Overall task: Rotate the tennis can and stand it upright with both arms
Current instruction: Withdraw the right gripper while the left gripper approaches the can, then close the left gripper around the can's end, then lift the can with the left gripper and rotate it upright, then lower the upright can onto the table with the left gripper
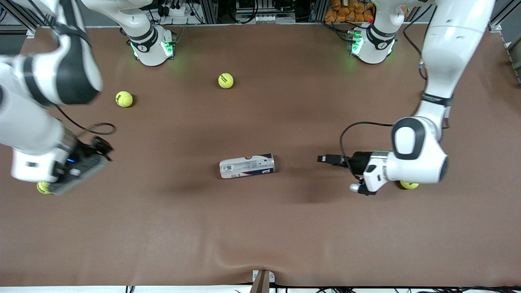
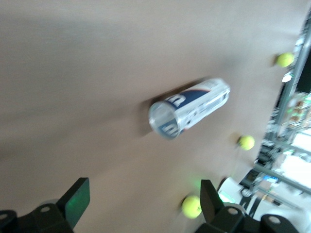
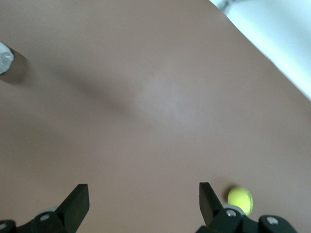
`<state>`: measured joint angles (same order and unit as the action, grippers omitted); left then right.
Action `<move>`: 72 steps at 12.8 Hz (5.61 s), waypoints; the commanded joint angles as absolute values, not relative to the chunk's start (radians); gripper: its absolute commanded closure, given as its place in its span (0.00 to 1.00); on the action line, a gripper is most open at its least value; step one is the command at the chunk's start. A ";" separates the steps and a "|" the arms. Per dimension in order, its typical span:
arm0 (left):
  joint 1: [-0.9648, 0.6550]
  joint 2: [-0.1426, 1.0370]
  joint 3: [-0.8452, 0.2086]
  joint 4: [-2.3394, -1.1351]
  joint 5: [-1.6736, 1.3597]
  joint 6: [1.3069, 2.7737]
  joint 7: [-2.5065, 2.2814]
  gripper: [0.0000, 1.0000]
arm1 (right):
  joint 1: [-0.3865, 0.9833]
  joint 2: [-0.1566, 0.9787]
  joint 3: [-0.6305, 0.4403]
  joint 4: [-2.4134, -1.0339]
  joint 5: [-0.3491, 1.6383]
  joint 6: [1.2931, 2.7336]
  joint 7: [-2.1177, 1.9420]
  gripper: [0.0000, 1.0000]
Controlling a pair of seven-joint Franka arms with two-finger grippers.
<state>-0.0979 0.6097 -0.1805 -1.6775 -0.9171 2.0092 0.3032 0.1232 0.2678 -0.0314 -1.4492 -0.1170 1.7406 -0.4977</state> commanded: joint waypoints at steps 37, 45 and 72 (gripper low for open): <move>-0.330 0.810 -0.170 -1.651 -1.635 2.235 0.565 1.00 | 0.050 -0.003 -0.114 -1.514 -0.024 1.453 -0.008 0.00; -0.344 0.640 -0.173 -1.644 -1.240 2.235 0.103 1.00 | 0.049 0.002 -0.112 -1.516 -0.031 1.470 -0.006 0.00; -0.787 0.638 -0.103 -1.313 0.156 1.925 -1.175 1.00 | 0.028 -0.002 -0.115 -1.514 0.034 1.494 0.057 0.00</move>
<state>-0.7786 0.6287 -0.1081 -1.3349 0.1716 1.9209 -1.1784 0.0330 0.0051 -0.1194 -1.5114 0.0179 1.4951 0.0465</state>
